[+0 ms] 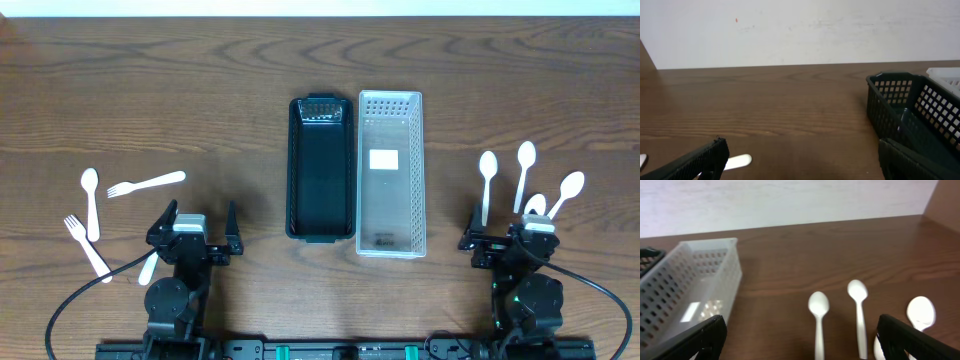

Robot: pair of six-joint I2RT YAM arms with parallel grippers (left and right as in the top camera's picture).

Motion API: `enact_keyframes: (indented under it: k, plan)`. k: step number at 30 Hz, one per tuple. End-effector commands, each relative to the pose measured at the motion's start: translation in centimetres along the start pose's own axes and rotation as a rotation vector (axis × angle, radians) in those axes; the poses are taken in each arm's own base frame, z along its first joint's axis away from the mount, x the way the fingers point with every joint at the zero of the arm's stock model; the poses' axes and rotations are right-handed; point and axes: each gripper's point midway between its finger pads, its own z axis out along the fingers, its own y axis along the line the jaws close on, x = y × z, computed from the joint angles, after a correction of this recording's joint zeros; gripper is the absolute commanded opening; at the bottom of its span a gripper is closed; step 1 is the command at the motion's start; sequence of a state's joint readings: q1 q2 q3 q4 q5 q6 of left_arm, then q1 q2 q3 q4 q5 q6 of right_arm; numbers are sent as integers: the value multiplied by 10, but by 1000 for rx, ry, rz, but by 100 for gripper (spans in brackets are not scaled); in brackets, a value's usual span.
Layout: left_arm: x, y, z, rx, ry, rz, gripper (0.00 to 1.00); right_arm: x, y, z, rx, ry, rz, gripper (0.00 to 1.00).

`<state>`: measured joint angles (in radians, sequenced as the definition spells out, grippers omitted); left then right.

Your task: Pack container

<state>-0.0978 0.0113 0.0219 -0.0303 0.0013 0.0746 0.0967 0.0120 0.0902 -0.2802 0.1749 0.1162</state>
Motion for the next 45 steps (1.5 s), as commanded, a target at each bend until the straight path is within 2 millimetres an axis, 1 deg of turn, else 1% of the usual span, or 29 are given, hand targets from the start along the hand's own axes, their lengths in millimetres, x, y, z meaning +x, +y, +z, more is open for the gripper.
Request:
enact_keyframes:
  k: [1, 6, 11, 15, 17, 19, 21, 24, 27, 30, 34, 36, 38, 42, 45]
  plan:
    - [19, 3, 1, -14, 61, -6, 98, 2, 14, -1, -80, 10, 43, 99]
    - [19, 3, 1, -14, 61, -6, 98, 3, 16, -1, -89, 15, 42, 99]
    - [20, 3, 1, -13, 63, -7, 98, 8, 29, -2, -168, 40, 28, 99]
    - [21, 2, 1, -13, 69, -10, 98, 22, 35, -1, -200, 116, 23, 99]
    - [20, -1, 1, 8, 71, -56, 98, 31, 38, -2, -213, 186, 20, 99]
    - [16, -7, 1, 37, 67, -107, 98, 32, 40, -2, -217, 237, 17, 99]
    - [12, -7, 0, 39, 61, -159, 98, 24, 41, -1, -217, 258, -20, 99]
    - [-5, -7, -2, 42, 39, -224, 98, 1, 44, 4, -218, 288, -63, 99]
    - [-29, -7, -4, 43, 21, -238, 98, -20, 48, 12, -207, 367, -66, 99]
    - [-55, -7, -1, 40, 45, -254, 98, -34, 52, 23, -196, 486, -74, 99]
    - [-80, -7, 13, 24, 164, -252, 98, -49, 56, 42, -173, 653, -85, 99]
    - [-87, -5, 26, 8, 242, -251, 98, -54, 58, 51, -165, 710, -87, 99]
    - [-95, -2, 42, -15, 330, -251, 98, -60, 60, 64, -154, 762, -88, 99]
    - [-102, 8, 71, -62, 465, -251, 98, -66, 68, 81, -175, 780, -75, 99]
    - [-104, 20, 91, -97, 558, -258, 98, -64, 65, 90, -162, 777, -72, 99]
